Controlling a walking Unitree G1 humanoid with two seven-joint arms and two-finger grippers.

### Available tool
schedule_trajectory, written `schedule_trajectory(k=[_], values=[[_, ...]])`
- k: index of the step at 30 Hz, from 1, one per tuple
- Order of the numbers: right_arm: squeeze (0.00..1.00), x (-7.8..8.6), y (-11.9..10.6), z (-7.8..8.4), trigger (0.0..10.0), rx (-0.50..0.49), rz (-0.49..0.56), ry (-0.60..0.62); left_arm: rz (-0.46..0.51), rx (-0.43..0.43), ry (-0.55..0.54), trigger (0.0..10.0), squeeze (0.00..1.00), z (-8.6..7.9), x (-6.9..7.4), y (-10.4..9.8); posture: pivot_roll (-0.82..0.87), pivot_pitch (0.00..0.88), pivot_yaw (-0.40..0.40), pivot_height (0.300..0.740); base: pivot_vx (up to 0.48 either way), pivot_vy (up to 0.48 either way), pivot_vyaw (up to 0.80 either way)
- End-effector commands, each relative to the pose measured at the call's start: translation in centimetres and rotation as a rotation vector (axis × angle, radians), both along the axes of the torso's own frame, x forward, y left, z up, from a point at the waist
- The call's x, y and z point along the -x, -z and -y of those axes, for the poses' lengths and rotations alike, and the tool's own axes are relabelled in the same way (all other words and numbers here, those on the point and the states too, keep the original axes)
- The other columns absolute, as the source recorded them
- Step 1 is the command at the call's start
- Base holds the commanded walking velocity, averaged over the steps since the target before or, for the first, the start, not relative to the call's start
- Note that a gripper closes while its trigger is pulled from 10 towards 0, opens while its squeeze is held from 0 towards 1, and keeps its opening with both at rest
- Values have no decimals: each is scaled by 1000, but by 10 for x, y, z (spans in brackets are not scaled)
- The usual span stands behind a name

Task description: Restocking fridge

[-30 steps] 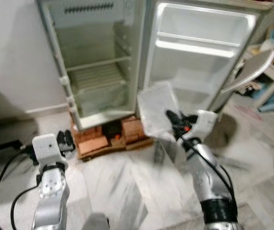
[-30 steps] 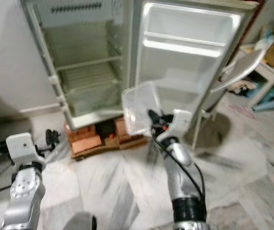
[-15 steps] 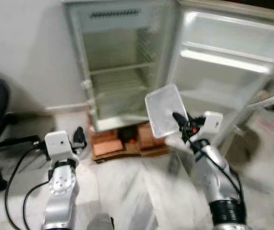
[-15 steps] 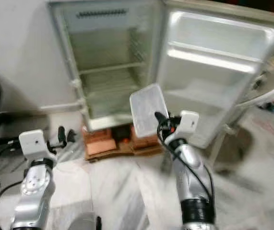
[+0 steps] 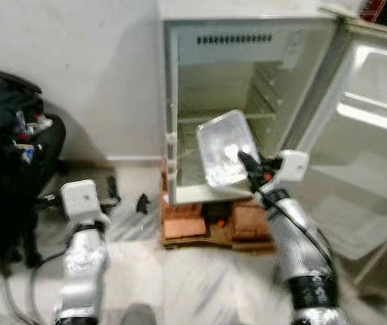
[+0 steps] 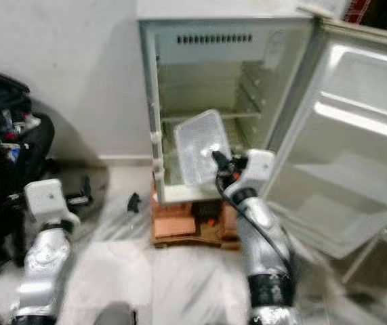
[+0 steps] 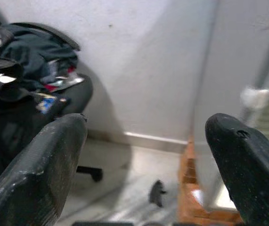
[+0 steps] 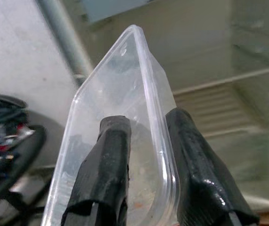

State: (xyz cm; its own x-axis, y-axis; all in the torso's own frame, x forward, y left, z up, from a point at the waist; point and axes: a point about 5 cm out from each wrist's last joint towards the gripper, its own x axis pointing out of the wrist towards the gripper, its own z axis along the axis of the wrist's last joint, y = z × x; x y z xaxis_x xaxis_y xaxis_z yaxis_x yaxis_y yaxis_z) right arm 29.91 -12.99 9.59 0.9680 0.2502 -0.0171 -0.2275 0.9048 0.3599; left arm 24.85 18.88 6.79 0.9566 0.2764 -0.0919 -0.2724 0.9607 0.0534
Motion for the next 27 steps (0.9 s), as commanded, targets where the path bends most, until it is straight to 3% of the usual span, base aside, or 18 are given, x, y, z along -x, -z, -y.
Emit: schedule_trajectory(k=[1, 10, 27], values=[[0, -2, -1, 9, 10000, 19, 4, 37, -1, -8, 9, 10000, 0, 3, 0, 0, 127, 0, -58, 740, 0, 0, 0], [0, -4, -7, 11, 10000, 47, 32, 45, 0, -22, 15, 10000, 0, -1, 3, -1, 123, 4, -54, 740, 0, 0, 0], [0, -2, -6, 9, 10000, 67, 34, 38, 2, -24, 10, 10000, 0, -3, 7, -1, 122, 13, -54, 740, 334, 0, 0]])
